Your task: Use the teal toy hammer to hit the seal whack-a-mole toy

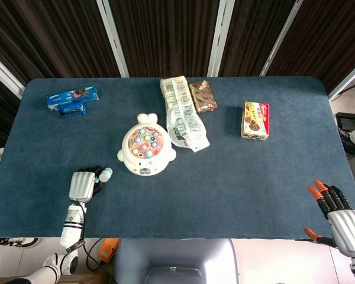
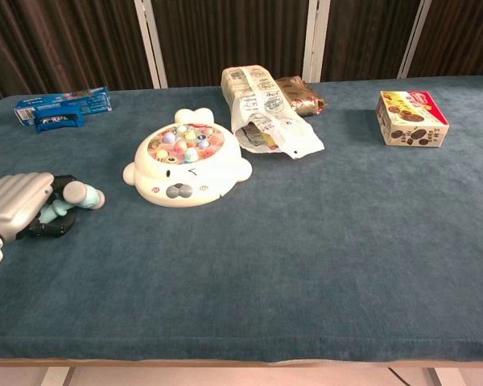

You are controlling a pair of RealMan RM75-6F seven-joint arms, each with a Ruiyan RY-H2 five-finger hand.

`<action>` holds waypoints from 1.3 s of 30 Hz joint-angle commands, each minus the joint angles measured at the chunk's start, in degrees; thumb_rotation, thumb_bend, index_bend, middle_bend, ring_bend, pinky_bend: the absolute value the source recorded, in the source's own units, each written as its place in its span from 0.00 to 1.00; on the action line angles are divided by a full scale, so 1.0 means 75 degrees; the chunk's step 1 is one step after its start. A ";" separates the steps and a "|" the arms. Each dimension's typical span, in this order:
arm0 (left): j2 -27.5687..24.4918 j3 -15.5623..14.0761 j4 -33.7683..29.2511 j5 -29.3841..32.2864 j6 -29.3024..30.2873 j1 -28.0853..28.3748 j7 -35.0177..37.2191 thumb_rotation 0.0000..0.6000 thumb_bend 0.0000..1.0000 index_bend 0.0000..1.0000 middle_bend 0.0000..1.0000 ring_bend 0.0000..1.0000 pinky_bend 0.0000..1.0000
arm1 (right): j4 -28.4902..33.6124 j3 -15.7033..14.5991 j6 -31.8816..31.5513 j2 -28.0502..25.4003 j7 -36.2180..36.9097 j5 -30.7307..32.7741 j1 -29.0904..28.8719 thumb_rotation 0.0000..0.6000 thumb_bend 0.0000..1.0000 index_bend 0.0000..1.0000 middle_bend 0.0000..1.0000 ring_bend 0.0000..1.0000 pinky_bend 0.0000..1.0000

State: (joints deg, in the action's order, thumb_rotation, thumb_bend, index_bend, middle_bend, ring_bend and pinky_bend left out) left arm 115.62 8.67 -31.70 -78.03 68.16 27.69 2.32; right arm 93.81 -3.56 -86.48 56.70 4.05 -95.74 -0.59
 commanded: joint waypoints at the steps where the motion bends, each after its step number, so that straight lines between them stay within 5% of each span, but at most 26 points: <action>1: -0.0067 0.0055 -0.0105 0.0031 -0.0051 0.0021 0.0108 1.00 0.43 0.36 0.42 0.38 0.47 | 0.0004 0.0002 0.0005 0.0001 -0.0009 0.0005 -0.0002 1.00 0.30 0.00 0.00 0.00 0.00; 13: -0.1071 0.0486 -0.1988 0.0714 -0.1300 0.0186 0.0187 1.00 0.42 0.28 0.38 0.32 0.39 | 0.0021 0.0002 0.0049 0.0019 -0.0072 0.0019 -0.0019 1.00 0.30 0.00 0.00 0.00 0.00; 18: -0.1764 0.0813 -0.3263 0.1240 -0.1668 0.0262 -0.0290 1.00 0.42 0.27 0.38 0.32 0.38 | 0.0026 0.0003 0.0056 0.0018 -0.0097 0.0031 -0.0018 1.00 0.30 0.00 0.00 0.00 0.00; 26: -0.2241 0.0867 -0.4060 0.1802 -0.2030 0.0270 -0.0863 1.00 0.43 0.27 0.37 0.31 0.37 | 0.0037 -0.0003 0.0055 0.0021 -0.0130 0.0031 -0.0012 1.00 0.30 0.00 0.00 0.00 0.00; 32: -0.3322 0.0966 -0.5424 0.3454 -0.3693 0.0547 -0.1322 1.00 0.43 0.20 0.32 0.26 0.29 | 0.0046 -0.0005 0.0068 0.0025 -0.0170 0.0029 -0.0016 1.00 0.30 0.00 0.00 0.00 0.00; 39: -0.3855 0.1184 -0.6168 0.4439 -0.4118 0.0805 -0.1037 1.00 0.43 0.17 0.27 0.20 0.22 | 0.0034 -0.0014 0.0055 0.0016 -0.0143 0.0003 -0.0017 1.00 0.30 0.00 0.00 0.00 0.00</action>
State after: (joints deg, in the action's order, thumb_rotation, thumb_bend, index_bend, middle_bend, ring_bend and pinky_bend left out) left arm 88.32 16.82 -76.39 -46.43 38.71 32.76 -6.34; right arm 94.07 -3.66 -86.05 56.82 2.96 -95.70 -0.73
